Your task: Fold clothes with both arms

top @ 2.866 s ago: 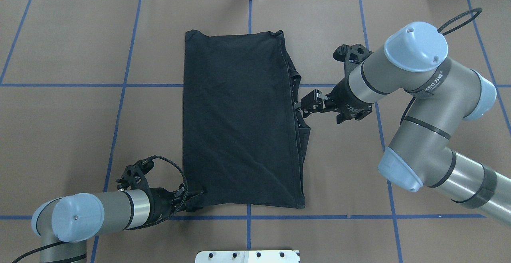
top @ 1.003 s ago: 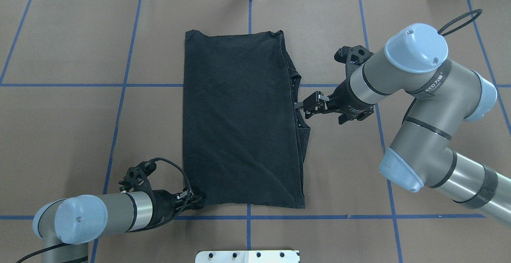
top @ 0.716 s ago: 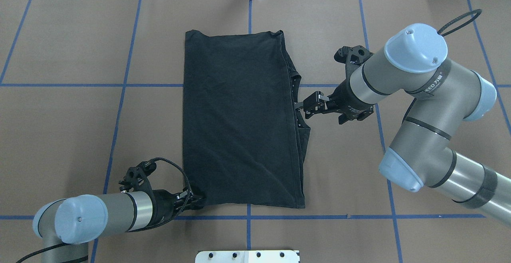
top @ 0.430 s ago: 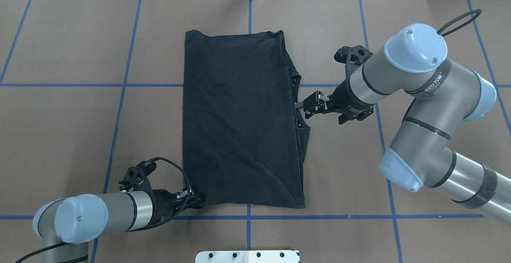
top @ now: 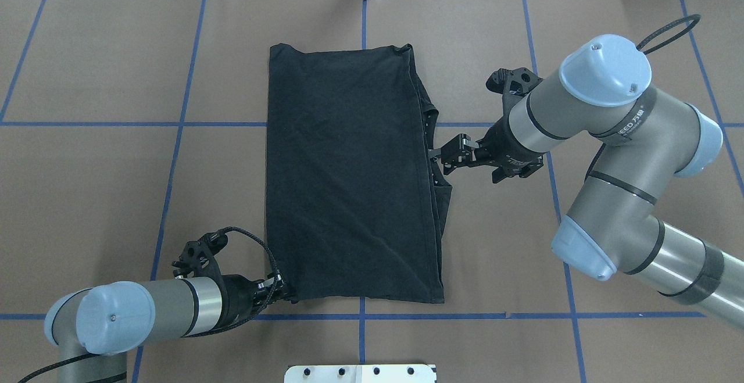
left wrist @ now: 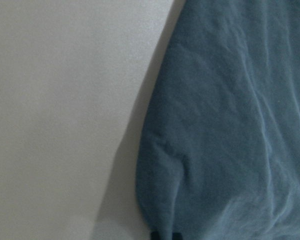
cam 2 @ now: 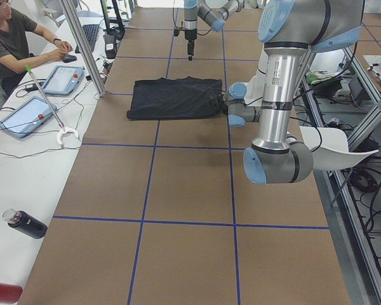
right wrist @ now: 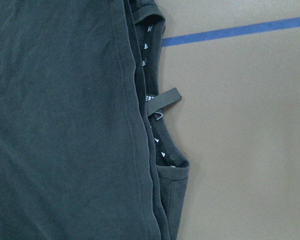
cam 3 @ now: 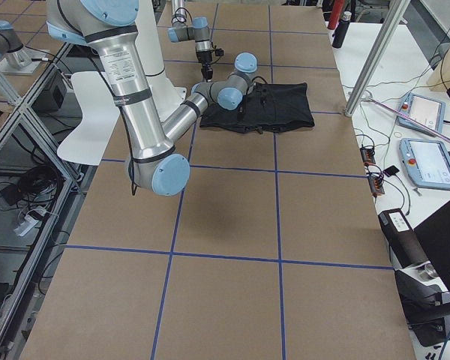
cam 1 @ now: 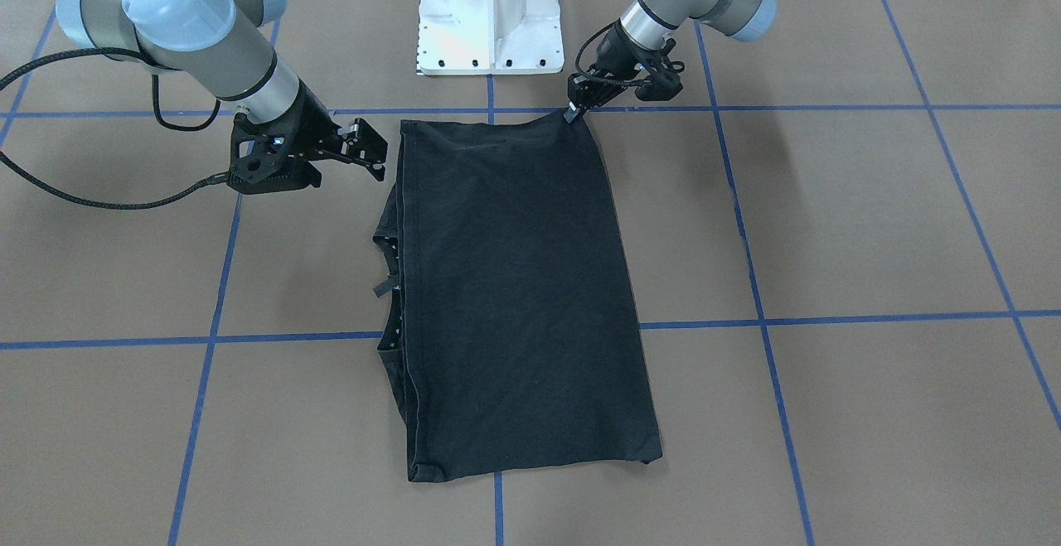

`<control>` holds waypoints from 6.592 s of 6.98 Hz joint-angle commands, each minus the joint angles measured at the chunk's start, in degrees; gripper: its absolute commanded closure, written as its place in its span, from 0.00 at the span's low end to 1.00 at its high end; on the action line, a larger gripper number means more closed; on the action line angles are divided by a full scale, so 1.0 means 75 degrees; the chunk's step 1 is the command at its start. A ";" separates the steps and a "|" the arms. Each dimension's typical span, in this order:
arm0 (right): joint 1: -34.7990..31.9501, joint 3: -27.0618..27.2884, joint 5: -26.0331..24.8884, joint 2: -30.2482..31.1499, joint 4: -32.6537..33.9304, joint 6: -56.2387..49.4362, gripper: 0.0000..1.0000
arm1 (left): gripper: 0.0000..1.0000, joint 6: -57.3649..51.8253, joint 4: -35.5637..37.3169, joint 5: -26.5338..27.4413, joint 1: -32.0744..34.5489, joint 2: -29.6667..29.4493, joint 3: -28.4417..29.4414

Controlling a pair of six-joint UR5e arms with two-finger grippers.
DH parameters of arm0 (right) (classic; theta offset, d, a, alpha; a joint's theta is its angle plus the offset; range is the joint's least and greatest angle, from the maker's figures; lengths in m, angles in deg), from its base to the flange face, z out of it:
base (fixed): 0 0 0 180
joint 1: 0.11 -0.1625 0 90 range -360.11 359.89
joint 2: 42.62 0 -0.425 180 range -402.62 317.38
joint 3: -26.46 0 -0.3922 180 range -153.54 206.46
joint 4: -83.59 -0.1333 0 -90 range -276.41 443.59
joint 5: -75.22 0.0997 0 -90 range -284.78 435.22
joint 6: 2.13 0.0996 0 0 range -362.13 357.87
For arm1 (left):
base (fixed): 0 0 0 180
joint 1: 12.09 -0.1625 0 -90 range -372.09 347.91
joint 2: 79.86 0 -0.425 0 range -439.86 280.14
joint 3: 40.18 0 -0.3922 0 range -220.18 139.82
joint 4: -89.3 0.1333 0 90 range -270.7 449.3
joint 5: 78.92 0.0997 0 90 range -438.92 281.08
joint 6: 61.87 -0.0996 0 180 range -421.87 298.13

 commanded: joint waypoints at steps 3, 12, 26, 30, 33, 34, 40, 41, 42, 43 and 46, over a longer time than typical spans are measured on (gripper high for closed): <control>0.1588 0.0203 -0.1524 -0.0132 -0.0033 0.1806 0.00 | 1.00 -0.0004 0.0286 -0.0023 -0.0007 0.0001 -0.0310; 0.3213 -0.0289 -0.3021 -0.0109 0.0037 0.2583 0.00 | 1.00 -0.0004 0.0286 -0.0034 -0.0030 -0.0058 -0.0217; 0.3225 -0.0312 -0.3010 -0.0156 0.0084 0.2630 0.44 | 1.00 -0.0004 0.0286 -0.0023 -0.0018 -0.0034 -0.0275; 0.3143 -0.0230 -0.2788 -0.0144 0.0096 0.2630 0.07 | 1.00 -0.0004 0.0286 -0.0023 -0.0006 -0.0022 -0.0263; 0.3131 -0.0265 -0.2752 -0.0086 0.0108 0.2630 0.01 | 1.00 -0.0004 0.0298 -0.0023 -0.0018 -0.0034 -0.0252; 0.3143 -0.0312 -0.2763 -0.0086 0.0108 0.2630 0.01 | 1.00 -0.0004 0.0286 -0.0023 -0.0018 -0.0034 -0.0263; 0.3178 -0.0370 -0.2775 -0.0121 0.0284 0.2641 0.11 | 1.00 -0.0004 0.0286 -0.0023 -0.0006 -0.0034 -0.0287; 0.3189 -0.0487 -0.2775 -0.0156 0.0249 0.2641 0.11 | 1.00 -0.0004 0.0286 -0.0023 -0.0006 -0.0023 -0.0275; 0.3201 -0.0500 -0.2764 -0.0156 0.0237 0.2630 0.11 | 1.00 -0.0004 0.0286 -0.0023 0.0005 -0.0022 -0.0287; 0.3190 -0.0511 -0.2775 -0.0156 0.0237 0.2641 0.12 | 1.00 -0.0004 0.0286 -0.0023 0.0005 -0.0022 -0.0287; 0.3143 -0.0488 -0.2740 -0.0249 0.0248 0.2630 0.68 | 1.00 -0.0004 0.0286 -0.0023 0.0005 -0.0011 -0.0298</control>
